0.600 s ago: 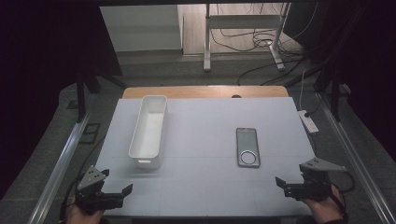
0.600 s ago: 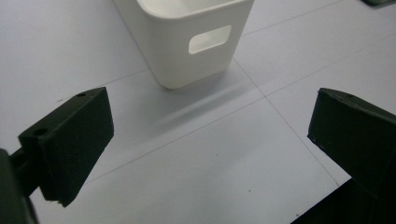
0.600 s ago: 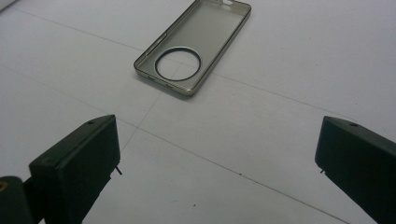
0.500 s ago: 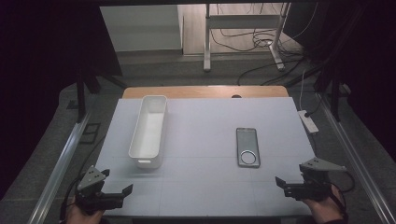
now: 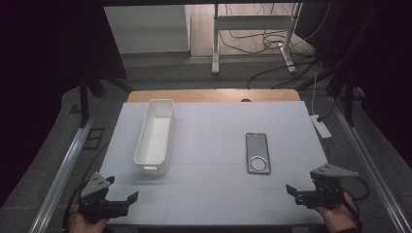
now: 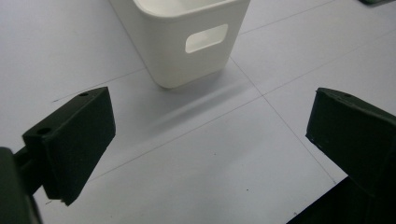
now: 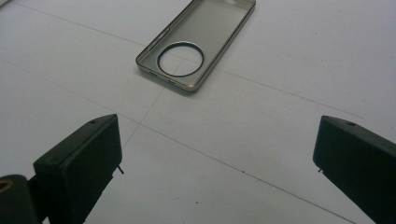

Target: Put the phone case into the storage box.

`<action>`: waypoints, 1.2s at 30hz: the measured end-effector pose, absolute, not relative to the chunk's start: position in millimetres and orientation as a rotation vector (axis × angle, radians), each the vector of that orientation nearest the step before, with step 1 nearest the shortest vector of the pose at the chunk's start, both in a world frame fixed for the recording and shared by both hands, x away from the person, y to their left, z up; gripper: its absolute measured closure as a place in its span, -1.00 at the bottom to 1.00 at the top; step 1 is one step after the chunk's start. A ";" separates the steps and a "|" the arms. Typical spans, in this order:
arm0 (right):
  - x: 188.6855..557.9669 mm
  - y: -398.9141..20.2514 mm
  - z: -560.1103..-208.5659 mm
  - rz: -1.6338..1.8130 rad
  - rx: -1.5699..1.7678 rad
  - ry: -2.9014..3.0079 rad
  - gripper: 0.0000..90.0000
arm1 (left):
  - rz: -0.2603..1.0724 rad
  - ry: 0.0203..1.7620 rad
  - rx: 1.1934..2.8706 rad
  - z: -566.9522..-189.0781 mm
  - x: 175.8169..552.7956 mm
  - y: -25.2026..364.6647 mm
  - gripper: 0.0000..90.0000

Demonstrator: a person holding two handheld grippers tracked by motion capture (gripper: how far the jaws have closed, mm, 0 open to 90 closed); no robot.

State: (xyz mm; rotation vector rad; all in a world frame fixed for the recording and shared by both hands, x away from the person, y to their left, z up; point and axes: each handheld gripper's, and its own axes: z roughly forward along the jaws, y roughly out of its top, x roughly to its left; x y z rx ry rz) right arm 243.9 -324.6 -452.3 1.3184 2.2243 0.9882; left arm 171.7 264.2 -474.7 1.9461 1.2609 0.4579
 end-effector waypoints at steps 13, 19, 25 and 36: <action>247.0 -324.3 -453.0 0.973 1.341 2.247 -0.97 | 0.457 1.262 1.941 -474.7 171.3 264.7 -0.95; 250.9 -320.8 -453.4 0.968 1.304 2.266 -1.00 | 0.456 1.262 1.936 -474.8 171.3 265.1 -0.95; 254.8 -317.6 -454.1 0.955 1.279 2.280 -1.00 | 0.455 1.264 1.934 -474.9 171.4 265.3 -0.95; 261.4 -315.7 -453.5 0.959 1.280 2.313 -1.00 | 0.453 1.260 1.932 -474.9 171.2 265.5 -0.95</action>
